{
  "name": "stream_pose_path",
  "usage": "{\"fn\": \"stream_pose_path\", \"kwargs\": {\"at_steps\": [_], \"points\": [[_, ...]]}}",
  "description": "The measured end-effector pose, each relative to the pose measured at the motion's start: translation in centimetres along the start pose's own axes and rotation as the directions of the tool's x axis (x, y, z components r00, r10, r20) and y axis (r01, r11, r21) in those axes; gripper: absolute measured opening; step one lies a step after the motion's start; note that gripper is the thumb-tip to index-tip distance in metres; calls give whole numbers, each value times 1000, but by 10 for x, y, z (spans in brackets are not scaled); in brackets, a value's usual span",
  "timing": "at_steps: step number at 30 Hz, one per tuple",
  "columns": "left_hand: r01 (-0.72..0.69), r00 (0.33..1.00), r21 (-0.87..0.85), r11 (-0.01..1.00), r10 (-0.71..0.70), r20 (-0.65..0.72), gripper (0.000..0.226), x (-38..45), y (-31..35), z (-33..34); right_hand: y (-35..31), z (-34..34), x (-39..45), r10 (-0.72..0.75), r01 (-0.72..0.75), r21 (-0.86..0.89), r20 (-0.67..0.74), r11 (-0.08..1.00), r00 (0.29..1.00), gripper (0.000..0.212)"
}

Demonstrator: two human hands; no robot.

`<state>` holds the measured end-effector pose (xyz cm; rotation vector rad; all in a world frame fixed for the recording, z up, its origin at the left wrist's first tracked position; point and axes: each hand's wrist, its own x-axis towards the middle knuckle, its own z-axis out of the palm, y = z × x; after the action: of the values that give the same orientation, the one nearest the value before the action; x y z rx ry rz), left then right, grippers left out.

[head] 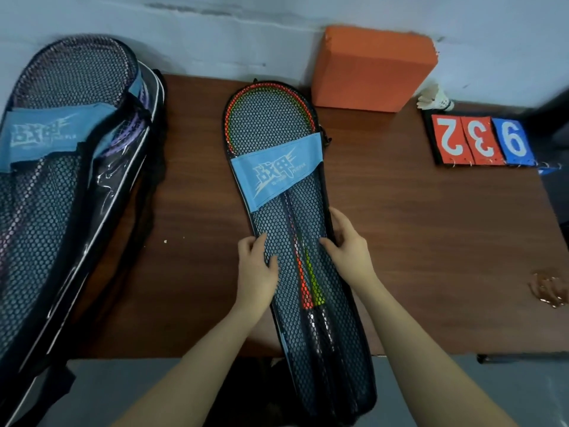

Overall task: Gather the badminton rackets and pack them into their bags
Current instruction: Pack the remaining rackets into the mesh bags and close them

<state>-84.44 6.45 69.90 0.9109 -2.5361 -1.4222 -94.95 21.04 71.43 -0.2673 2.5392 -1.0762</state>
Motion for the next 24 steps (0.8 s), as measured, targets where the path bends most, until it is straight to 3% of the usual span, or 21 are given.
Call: {"fn": "stream_pose_path", "kwargs": {"at_steps": [5,8,15,24], "points": [[-69,976,-35,997,60,-207,38,-3,14,-15,-18,-6,-4,-170,171,0,52,985,984,56],[-119,948,10,993,116,-296,35,-9,26,-30,-31,-4,-16,-287,285,-89,-13,955,958,49],[-293,844,88,952,301,-443,31,-39,46,-75,-69,-5,-51,-478,474,-66,-139,878,867,41],[-238,800,200,950,309,-515,32,-67,50,-174,-155,16,-88,-641,653,-3,-192,757,743,36]]}}
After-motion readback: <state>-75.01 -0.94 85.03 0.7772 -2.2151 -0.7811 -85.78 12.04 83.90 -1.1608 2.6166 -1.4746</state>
